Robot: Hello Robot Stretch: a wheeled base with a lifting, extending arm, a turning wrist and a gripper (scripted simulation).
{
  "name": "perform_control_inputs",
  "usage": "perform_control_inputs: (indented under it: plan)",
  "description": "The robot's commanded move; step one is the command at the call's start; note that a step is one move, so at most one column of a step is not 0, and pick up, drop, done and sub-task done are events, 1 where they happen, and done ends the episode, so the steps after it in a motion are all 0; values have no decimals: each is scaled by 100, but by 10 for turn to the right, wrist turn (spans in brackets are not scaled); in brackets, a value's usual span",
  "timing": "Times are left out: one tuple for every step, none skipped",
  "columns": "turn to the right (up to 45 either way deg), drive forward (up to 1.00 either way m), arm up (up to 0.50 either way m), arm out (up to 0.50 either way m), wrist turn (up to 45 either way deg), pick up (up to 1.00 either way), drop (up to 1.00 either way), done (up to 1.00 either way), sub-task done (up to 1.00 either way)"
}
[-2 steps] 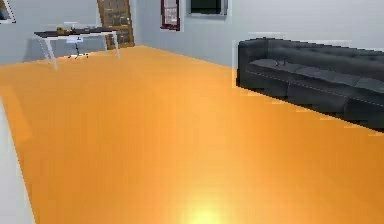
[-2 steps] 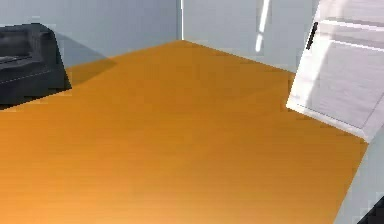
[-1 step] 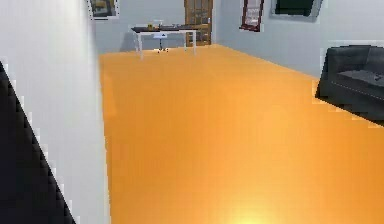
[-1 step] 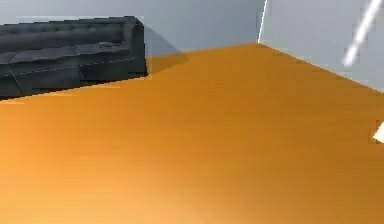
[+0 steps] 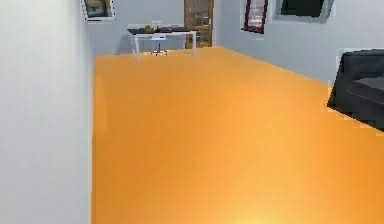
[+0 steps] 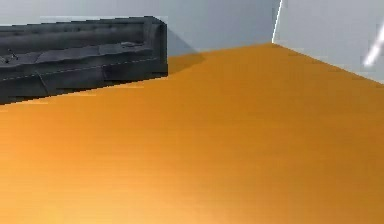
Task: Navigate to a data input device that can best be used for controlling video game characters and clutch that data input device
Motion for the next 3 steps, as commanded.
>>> perform_control_inputs:
  plan:
    - [-120,0,0,0,0,0,0,0,0]
    - [0,100,0,0,0,0,0,0,0]
    - [0,100,0,0,0,0,0,0,0]
